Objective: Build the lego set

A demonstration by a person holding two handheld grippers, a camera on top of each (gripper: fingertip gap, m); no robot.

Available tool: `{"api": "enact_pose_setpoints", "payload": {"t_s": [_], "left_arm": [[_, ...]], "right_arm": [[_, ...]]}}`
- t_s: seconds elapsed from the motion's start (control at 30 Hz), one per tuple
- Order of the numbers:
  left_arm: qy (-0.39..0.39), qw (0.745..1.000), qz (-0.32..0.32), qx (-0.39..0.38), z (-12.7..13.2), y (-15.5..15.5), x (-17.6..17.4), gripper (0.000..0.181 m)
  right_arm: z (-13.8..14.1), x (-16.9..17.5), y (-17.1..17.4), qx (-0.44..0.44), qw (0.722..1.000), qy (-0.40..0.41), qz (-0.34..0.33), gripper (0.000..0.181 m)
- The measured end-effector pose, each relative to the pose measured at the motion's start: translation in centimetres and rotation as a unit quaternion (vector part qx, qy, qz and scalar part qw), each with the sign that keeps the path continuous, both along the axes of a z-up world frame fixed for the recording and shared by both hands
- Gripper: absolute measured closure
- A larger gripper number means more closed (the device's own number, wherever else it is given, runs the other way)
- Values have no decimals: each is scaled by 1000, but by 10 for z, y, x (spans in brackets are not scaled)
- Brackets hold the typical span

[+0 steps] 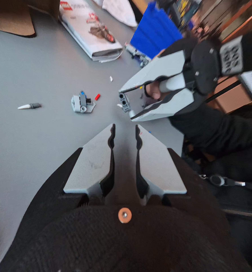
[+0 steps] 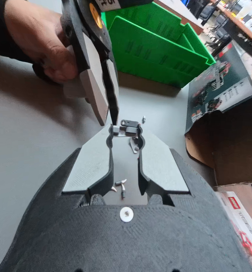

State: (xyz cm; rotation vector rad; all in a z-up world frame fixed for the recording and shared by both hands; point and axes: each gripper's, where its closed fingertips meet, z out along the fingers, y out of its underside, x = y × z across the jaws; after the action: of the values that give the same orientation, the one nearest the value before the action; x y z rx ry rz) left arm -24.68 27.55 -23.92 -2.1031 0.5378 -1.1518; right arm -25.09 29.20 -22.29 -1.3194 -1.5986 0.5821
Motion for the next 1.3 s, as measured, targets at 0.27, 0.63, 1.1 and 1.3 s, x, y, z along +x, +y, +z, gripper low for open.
{"api": "enact_pose_setpoints", "payload": {"t_s": [0.27,0.63,1.1,1.3], "left_arm": [[-131,989,2,-66,25,18,7,154],[23,996,-70,-58,5,5,17,176],[239,946,-218,-5,-9,-36,20,176],[96,986,-113,82,35,-7,17,176]], "right_arm": [[9,-1,3,97,995,0,-34,151],[9,9,-3,42,999,-3,10,137],[-5,17,-44,-161,976,-16,145,177],[24,15,-24,-287,949,76,107,178]]}}
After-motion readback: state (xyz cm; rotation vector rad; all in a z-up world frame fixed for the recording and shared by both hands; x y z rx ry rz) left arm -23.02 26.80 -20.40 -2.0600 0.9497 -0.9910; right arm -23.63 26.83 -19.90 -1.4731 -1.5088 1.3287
